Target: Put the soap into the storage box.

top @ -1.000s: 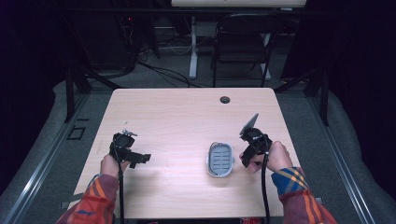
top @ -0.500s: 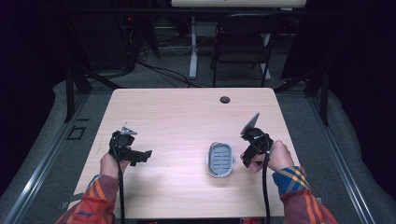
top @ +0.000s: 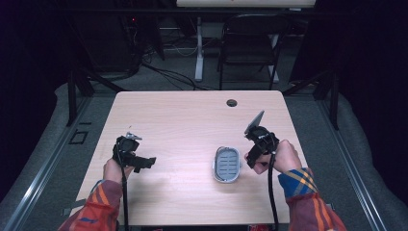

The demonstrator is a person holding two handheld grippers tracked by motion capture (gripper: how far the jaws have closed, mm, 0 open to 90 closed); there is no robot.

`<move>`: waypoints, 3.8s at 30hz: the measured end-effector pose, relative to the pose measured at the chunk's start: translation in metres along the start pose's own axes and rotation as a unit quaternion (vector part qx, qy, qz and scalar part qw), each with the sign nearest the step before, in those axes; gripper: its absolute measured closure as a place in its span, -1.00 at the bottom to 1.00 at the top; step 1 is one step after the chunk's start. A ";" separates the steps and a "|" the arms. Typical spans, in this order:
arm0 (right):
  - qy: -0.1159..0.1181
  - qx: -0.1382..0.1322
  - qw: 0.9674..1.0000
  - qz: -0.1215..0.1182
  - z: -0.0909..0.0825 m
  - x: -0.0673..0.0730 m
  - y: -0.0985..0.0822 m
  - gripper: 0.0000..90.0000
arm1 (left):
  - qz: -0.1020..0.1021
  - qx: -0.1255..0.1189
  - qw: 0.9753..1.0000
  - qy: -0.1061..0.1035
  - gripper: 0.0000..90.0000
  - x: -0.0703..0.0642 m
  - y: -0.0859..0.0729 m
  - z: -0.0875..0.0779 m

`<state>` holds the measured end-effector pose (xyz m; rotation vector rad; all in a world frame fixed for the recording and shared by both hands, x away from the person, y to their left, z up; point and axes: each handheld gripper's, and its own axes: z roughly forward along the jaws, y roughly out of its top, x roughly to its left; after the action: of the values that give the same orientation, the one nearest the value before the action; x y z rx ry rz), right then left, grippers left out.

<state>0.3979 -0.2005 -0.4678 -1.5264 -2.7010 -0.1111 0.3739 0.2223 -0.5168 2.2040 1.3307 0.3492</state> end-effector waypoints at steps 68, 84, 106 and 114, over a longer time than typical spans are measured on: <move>-0.051 0.089 0.994 -0.024 0.039 0.062 0.084 -0.19 | 0.020 0.027 0.999 -0.005 -0.99 -0.004 0.000 0.006; 0.011 0.028 0.999 -0.026 0.016 0.048 0.063 0.03 | 0.027 0.037 0.999 -0.008 -0.99 -0.006 0.000 0.008; 0.024 -0.019 0.999 -0.040 0.014 0.049 0.050 0.09 | 0.032 0.045 0.998 -0.007 -0.96 -0.006 0.000 0.010; 0.006 -0.046 0.998 -0.043 0.004 0.039 0.039 -0.15 | 0.031 0.043 0.999 -0.010 -0.97 -0.006 0.000 0.010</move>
<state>0.4114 -0.1464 -0.4678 -1.4267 -2.7888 -0.2505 0.3761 0.2143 -0.5247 2.3162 1.2912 0.2963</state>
